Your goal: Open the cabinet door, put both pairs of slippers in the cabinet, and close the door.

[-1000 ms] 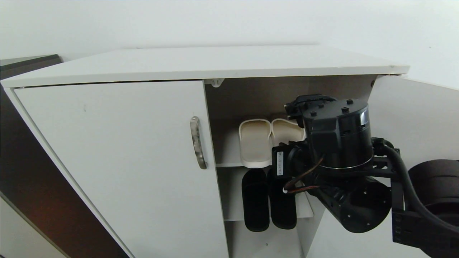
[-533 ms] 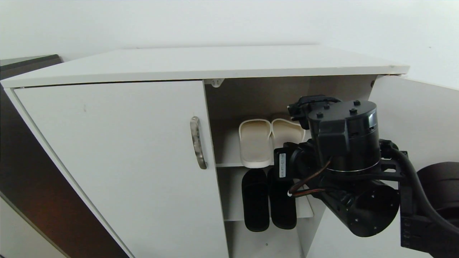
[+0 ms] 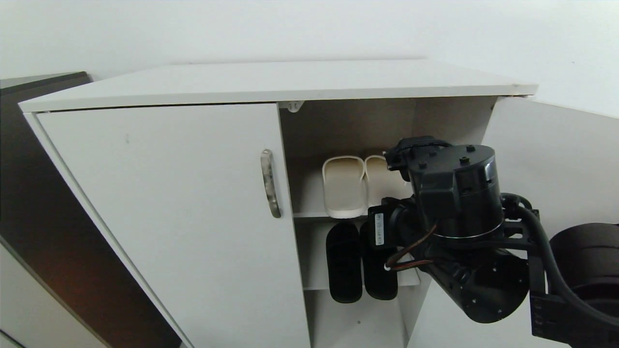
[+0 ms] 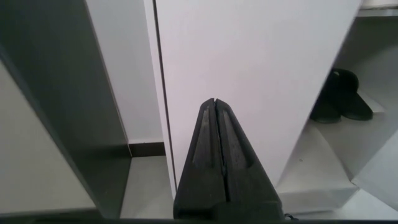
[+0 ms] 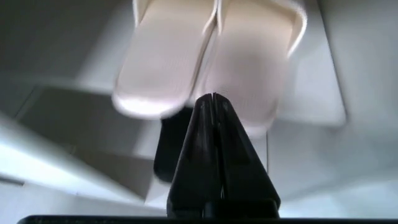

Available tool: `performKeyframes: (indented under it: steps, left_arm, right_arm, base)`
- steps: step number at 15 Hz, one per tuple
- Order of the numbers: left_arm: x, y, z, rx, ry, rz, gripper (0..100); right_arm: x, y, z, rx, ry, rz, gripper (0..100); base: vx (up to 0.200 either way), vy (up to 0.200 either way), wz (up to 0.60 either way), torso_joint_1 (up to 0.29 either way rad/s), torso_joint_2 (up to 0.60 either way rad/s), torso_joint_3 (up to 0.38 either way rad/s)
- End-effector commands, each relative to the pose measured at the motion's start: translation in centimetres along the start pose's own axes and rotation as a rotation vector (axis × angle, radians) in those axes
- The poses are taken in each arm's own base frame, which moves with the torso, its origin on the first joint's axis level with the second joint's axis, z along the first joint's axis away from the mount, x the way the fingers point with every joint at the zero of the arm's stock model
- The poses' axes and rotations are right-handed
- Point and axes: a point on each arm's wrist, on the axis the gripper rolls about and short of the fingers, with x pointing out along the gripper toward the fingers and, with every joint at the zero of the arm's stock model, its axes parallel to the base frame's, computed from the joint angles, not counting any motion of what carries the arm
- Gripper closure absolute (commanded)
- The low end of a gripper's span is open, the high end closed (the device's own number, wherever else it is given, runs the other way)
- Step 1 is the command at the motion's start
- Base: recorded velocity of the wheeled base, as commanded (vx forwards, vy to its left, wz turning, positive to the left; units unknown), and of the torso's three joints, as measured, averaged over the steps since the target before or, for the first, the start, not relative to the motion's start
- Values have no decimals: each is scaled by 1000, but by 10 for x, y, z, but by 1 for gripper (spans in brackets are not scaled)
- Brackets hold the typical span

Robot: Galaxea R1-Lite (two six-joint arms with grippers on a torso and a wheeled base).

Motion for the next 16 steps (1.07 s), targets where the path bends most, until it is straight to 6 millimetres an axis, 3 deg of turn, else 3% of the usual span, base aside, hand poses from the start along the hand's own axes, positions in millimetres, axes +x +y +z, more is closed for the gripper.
performKeyframes:
  steps: [1,16]
  left_arm:
    - [0,0,0,0,1,1,100]
    - [0,0,0,0,1,-1,100]
  right_arm:
    - [3,2,-4,-10,10,-2,100]
    - [9,2,-12,-14,15,-9,100]
  base:
    - [-200,0,0,-2,-2,2]
    - [-200,0,0,1,1,3]
